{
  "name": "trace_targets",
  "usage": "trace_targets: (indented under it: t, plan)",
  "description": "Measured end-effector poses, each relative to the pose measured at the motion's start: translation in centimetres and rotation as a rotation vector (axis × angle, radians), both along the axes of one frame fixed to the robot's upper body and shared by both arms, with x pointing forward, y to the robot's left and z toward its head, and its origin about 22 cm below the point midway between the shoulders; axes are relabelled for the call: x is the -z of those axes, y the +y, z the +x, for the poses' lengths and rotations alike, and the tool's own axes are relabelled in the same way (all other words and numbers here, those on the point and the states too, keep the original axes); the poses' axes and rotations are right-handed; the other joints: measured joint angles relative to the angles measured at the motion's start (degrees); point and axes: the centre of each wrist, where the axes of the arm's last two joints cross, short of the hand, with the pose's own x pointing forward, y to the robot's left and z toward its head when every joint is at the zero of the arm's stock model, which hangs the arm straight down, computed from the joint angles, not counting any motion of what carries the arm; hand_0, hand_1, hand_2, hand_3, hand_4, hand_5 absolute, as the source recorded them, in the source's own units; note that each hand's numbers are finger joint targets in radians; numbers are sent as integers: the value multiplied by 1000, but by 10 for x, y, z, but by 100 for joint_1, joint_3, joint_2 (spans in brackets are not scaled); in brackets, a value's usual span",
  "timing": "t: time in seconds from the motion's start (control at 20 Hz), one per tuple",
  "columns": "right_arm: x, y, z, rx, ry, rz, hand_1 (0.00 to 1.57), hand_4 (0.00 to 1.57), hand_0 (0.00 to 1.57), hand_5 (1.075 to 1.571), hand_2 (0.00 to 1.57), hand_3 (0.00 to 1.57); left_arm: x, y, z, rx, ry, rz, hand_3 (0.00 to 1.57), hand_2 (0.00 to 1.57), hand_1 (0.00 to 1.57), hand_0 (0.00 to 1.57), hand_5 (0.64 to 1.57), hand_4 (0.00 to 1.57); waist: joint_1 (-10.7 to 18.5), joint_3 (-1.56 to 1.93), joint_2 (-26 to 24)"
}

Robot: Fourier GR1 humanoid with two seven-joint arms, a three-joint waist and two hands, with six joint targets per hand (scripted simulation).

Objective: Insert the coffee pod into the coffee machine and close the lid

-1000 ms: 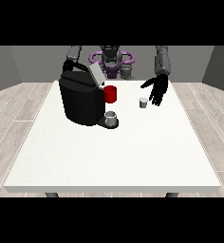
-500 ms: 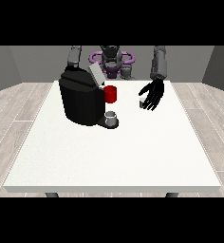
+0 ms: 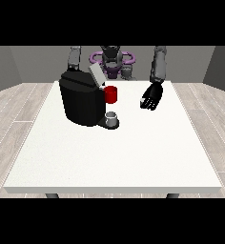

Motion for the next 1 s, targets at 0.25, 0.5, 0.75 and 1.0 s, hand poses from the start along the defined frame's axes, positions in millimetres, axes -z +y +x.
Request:
trace_targets:
  t: [0.25,0.5,0.75,1.0]
  plan:
    - [5,-3,3,-15,8,11,0,0,0,1571,0,0,2,0,5,10,63,97,849,961,730,730,1571,392,-45,10,-46]
    - [20,-5,0,-2,32,24,0,0,0,1571,0,0,7,-6,10,29,104,126,1006,1121,1036,1036,1571,395,-15,7,-158]
    - [24,-13,1,19,65,11,0,0,0,1571,0,0,8,-3,14,60,85,109,1298,1368,1369,1369,1571,482,41,3,-242]
    - [46,-22,-7,83,127,-23,0,0,0,1571,0,0,2,-24,20,121,81,-12,1354,1431,1447,1447,1571,530,195,1,-536]
